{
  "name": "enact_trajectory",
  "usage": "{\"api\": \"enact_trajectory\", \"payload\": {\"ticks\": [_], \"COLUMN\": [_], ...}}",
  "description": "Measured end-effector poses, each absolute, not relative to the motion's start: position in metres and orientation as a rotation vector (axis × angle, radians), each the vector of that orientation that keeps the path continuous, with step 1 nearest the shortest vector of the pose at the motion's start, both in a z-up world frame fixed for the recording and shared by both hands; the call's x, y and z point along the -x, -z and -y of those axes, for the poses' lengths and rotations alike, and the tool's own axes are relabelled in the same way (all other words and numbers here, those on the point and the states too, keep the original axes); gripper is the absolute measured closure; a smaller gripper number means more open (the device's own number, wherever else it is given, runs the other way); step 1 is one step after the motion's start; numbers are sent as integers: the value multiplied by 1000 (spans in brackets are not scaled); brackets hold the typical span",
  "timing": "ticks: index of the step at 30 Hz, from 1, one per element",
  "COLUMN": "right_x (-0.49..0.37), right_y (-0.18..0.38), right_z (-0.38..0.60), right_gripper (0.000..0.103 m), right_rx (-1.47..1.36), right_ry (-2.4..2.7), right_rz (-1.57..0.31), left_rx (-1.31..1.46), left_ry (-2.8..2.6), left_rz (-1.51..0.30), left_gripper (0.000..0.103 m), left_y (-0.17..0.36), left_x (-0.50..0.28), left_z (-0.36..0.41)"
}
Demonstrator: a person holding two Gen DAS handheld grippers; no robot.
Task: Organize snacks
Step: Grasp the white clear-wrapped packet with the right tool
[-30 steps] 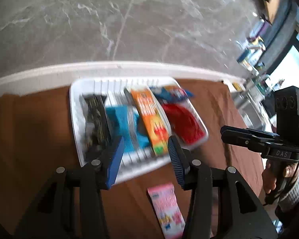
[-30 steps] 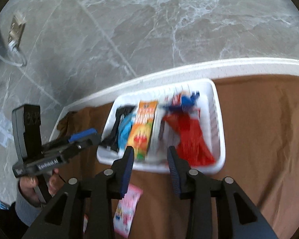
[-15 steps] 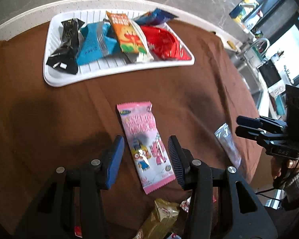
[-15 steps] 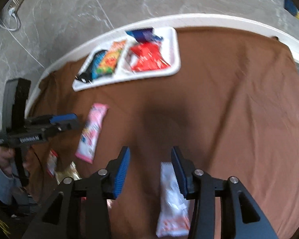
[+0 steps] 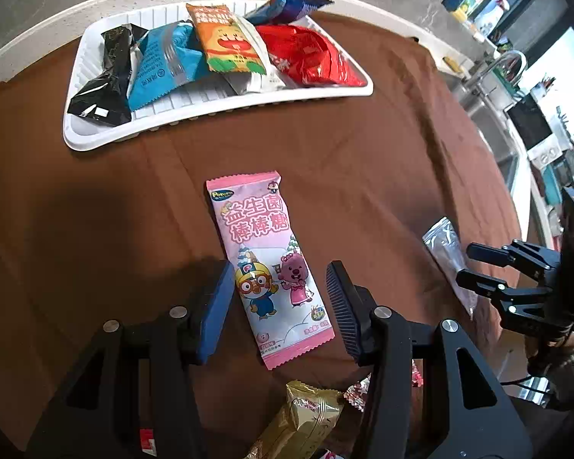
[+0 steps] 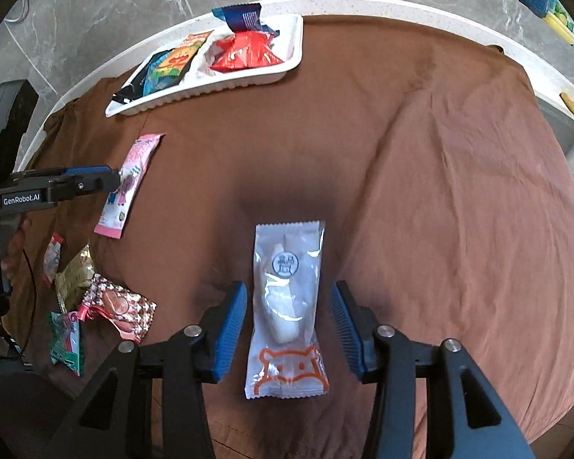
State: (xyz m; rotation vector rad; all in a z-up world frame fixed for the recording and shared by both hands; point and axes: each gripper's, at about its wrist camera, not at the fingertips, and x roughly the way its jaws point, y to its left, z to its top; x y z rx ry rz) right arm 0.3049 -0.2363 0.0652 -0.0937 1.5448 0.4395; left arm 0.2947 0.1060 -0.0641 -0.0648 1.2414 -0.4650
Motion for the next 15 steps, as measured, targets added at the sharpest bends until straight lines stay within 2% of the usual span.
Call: {"api": "enact_trajectory", "payload": {"ticks": [9, 15], "right_x": [-294, -292], "right_y": [-60, -57], "right_z": [225, 222], "right_gripper": [54, 67], "right_rx": [165, 199], "right_ry": [-442, -422], "right_rz": [-1542, -1535], "left_rx": [36, 25], "left_ry": [445, 449], "left_rz": [-1254, -1230], "left_gripper": [55, 55], "left_y": [75, 78], "left_x": [-298, -300], "left_z": [-93, -87]}}
